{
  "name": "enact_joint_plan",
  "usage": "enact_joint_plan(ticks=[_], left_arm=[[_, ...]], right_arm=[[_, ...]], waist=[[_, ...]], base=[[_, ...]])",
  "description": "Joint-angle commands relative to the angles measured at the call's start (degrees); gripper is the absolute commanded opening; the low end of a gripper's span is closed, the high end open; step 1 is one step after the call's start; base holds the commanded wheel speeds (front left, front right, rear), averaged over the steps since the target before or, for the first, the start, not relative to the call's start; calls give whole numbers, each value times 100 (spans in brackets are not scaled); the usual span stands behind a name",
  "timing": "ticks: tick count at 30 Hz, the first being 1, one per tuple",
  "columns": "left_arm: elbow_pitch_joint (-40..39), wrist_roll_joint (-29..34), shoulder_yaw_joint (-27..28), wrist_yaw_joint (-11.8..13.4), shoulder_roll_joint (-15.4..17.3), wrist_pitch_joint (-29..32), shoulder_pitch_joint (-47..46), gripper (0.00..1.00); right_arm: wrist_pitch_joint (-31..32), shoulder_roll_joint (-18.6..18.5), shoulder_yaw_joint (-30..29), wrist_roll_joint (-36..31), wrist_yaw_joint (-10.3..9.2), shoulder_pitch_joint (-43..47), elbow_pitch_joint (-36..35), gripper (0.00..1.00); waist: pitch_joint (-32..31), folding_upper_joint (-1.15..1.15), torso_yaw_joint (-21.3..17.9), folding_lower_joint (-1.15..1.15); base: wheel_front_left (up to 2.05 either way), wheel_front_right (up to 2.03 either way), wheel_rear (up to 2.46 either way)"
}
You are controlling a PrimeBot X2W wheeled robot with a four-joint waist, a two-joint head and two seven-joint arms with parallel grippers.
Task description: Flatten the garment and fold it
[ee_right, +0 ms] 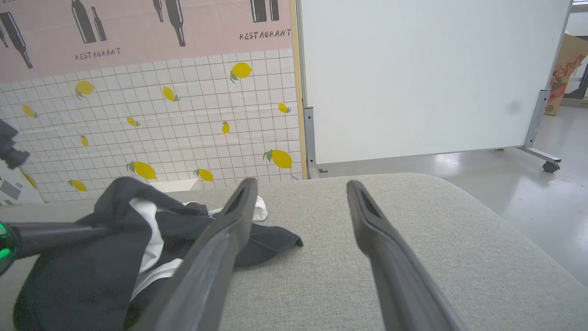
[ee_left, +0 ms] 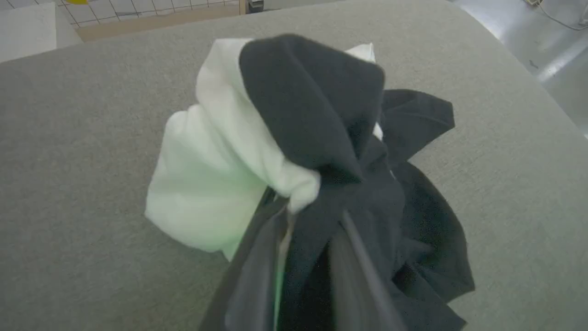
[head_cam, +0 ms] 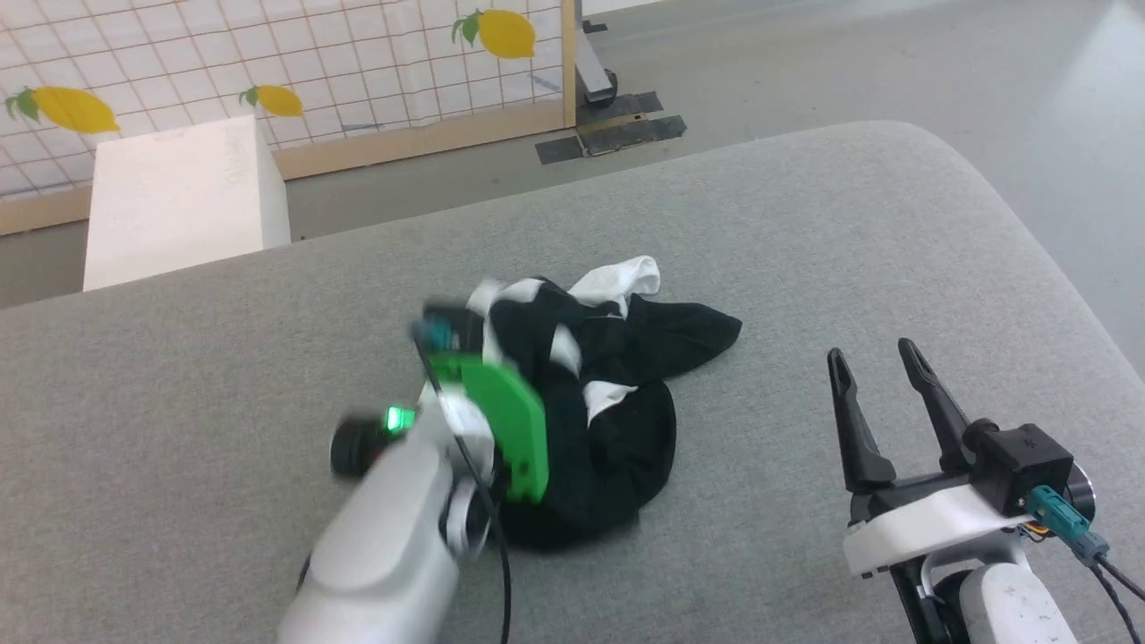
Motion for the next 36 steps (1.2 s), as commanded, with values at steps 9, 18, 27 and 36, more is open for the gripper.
enact_joint_plan(ticks=[9, 18, 27, 36], left_arm=[[274, -33, -57, 198, 75, 202, 404, 100], [-981, 292, 524, 483, 285, -2736, 841, 100], [-2771, 903, 1405, 734, 395, -3164, 2357, 100], [-3275, 1495, 1912, 414, 89, -3166, 2936, 100]], right_arm=[[44, 9, 65, 65, -9, 27, -13, 100], [51, 9, 61, 63, -9, 53, -30, 100], [805, 9, 217, 1, -9, 46, 186, 100], [2581, 9, 112, 24, -9, -320, 890, 100]], waist=[[92, 0, 238, 1], [51, 0, 620, 1], [116, 0, 1104, 1], [341, 0, 1692, 1]], base=[[0, 0, 0], [0, 0, 0], [0, 0, 0], [0, 0, 0]])
